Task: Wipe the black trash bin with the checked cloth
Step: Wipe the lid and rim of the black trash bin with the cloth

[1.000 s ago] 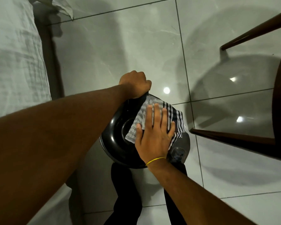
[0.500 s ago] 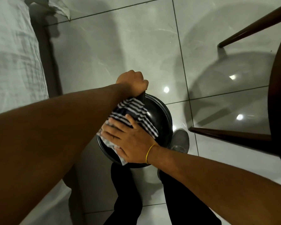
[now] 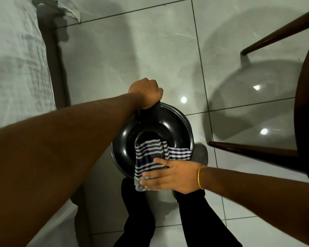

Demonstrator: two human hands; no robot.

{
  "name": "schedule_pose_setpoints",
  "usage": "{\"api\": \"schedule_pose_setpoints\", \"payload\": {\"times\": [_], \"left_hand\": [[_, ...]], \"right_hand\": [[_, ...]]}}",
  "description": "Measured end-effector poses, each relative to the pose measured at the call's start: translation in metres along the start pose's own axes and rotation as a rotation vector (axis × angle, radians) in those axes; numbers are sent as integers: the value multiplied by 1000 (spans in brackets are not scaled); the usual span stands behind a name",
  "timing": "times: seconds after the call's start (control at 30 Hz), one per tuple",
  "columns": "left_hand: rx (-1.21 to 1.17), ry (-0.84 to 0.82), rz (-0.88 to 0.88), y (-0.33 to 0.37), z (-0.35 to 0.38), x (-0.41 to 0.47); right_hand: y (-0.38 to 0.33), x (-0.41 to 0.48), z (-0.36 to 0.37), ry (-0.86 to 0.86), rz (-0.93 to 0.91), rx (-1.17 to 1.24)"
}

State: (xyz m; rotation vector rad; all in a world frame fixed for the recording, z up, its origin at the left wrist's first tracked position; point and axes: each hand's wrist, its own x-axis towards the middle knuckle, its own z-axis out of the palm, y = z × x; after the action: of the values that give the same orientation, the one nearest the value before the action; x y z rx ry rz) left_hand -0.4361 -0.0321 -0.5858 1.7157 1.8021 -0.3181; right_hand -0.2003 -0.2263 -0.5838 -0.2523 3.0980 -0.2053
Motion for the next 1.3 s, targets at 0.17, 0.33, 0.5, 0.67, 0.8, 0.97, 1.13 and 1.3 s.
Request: {"api": "schedule_pose_setpoints", "payload": {"times": [0.17, 0.33, 0.5, 0.67, 0.8, 0.97, 1.13, 1.3], "left_hand": [[-20, 13, -40, 3, -2, -4], [-16, 6, -45, 6, -7, -10], [50, 208, -21, 10, -6, -29], [-72, 434, 73, 14, 7, -90], [-26, 386, 137, 9, 27, -152], [4, 257, 111, 14, 52, -194], [-21, 278, 113, 23, 50, -201], [-72, 309, 223, 43, 10, -207]], "right_hand": [[-5, -17, -1, -9, 158, 76], [-22, -2, -12, 53, 690, 93], [-44, 36, -34, 56, 1190, 267], [-39, 53, -67, 91, 1300, 438], [10, 19, -91, 160, 1367, 397], [75, -19, -104, -123, 1304, 470], [89, -36, -116, -196, 1153, 462], [55, -64, -170, -22, 1238, 443]]}}
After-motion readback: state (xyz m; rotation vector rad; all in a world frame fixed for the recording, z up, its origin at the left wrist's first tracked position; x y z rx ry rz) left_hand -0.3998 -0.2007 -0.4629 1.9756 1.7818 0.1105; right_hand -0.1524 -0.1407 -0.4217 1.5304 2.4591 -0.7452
